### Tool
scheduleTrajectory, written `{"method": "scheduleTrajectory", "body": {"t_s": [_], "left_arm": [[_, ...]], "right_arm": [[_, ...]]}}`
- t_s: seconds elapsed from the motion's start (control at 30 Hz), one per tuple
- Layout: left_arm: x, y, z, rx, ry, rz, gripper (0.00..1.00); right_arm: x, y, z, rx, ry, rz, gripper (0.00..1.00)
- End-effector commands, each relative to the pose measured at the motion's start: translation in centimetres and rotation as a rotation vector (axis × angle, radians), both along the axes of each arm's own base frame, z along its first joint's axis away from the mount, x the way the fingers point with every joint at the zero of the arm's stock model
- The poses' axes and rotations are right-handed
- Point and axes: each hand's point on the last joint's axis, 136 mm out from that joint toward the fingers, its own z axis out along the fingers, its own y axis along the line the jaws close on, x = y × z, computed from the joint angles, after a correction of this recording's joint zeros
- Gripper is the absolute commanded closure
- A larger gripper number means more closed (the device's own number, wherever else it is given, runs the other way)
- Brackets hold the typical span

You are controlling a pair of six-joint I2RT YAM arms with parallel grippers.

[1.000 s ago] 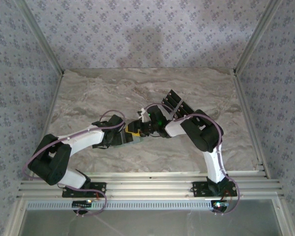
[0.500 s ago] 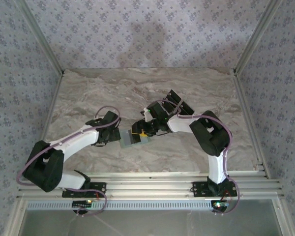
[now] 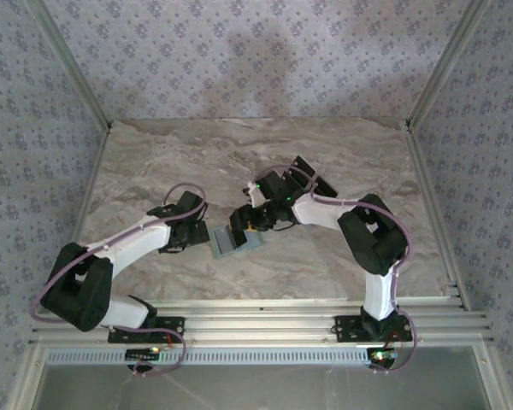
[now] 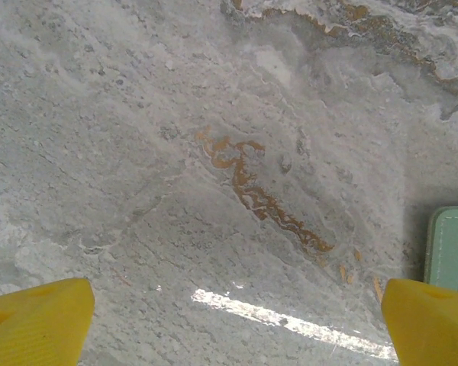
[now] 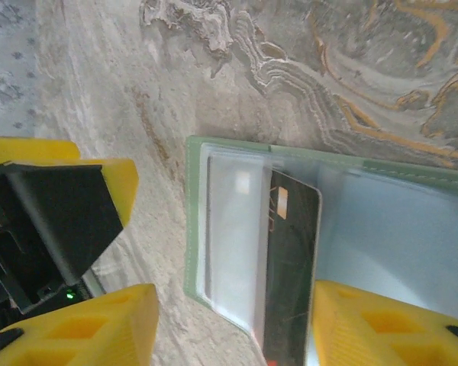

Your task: Put the credit cards into the card holder

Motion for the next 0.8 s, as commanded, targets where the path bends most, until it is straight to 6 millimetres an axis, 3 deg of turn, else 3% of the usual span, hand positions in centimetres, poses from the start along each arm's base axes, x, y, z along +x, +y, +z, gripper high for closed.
{"method": "scheduleTrajectory", "body": {"t_s": [0.0, 0.23, 0.5, 0.77], "left_arm": [[-0.1, -0.2, -0.4, -0.012, 0.014, -0.005, 0.03], [-0.4, -0.4, -0.9, -0.014, 0.027, -0.012, 0.03], [-0.7, -0.3, -1.2, 0.013, 0.046, -0.019, 0.03], [-0.9, -0.2, -2.0, 0.045, 0.080, -0.025, 0.04]], "right_arm": [[1.0, -1.2, 1.0, -0.080, -0.050, -0.015, 0.48], [0.7, -2.6, -0.8, -0.193, -0.060, -0.022, 0.56], [0.7, -3.4, -1.6, -0.315, -0.117, -0.004, 0.83], [0.7, -2.8, -3.0, -0.385, -0.129, 0.039, 0.87]]}}
